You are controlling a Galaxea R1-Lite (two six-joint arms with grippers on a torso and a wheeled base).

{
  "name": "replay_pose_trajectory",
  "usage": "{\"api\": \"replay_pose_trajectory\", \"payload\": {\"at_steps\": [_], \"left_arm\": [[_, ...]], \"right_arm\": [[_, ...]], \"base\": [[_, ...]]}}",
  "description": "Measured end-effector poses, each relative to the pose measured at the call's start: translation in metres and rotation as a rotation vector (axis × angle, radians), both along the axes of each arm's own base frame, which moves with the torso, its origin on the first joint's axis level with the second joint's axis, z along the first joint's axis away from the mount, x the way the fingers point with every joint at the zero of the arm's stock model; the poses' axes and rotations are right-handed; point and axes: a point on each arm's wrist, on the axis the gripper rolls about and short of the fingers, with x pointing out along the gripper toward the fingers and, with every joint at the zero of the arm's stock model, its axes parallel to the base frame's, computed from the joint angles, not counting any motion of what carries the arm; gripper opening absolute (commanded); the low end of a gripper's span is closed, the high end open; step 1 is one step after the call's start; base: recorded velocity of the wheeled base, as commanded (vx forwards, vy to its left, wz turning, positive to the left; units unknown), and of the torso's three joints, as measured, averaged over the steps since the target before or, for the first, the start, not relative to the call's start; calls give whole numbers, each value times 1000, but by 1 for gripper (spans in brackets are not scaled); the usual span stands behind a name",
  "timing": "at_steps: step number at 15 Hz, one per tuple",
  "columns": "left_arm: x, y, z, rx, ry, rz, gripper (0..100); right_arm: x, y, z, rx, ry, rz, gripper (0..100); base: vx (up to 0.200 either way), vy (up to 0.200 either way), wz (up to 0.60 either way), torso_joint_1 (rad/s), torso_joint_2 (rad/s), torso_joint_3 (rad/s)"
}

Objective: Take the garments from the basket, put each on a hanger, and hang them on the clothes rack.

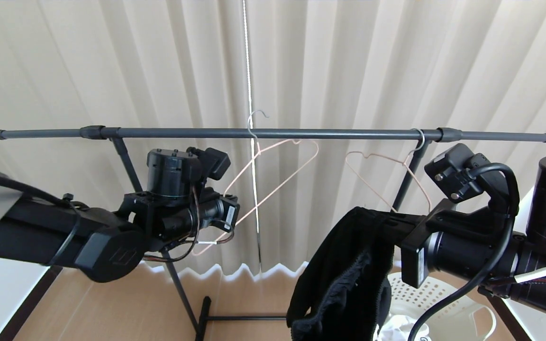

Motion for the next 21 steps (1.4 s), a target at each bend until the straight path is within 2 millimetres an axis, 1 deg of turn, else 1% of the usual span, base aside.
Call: {"api": "replay_pose_trajectory", "payload": {"at_steps": [2, 4, 6, 8, 11, 12, 14, 16, 18, 21], "left_arm": [[-21, 5, 6, 26, -11, -14, 0], [-47, 13, 12, 50, -22, -39, 0], [-70, 21, 15, 56, -29, -56, 0], [-91, 32, 17, 57, -35, -66, 0], [-123, 51, 10, 81, -25, -90, 0], [-134, 57, 6, 83, -20, -102, 0], [-153, 69, 2, 79, -22, -116, 0], [-165, 76, 0, 62, -24, -140, 0], [-174, 80, -6, 45, -4, -189, 0], [-178, 82, -8, 43, -3, -191, 0]], "right_arm": [[0, -1, 2, 5, -6, -2, 0], [0, -2, 3, 8, -10, -9, 0], [3, -6, 4, 0, -21, -51, 0], [5, -8, 5, -46, -66, -108, 0], [8, -9, 3, -77, -78, -146, 0], [10, -8, 5, -96, -96, -144, 0], [19, -3, 18, -170, -186, -181, 0], [30, 0, 23, -222, -223, -250, 0], [42, 7, 16, -266, -219, -331, 0], [60, 13, 5, -278, -235, -434, 0]], "base": [[0, 0, 0, 0, 0, 0], [0, 0, 0, 0, 0, 0], [0, 0, 0, 0, 0, 0], [0, 0, 0, 0, 0, 0], [0, 0, 0, 0, 0, 0], [0, 0, 0, 0, 0, 0], [0, 0, 0, 0, 0, 0], [0, 0, 0, 0, 0, 0], [0, 0, 0, 0, 0, 0], [0, 0, 0, 0, 0, 0]]}}
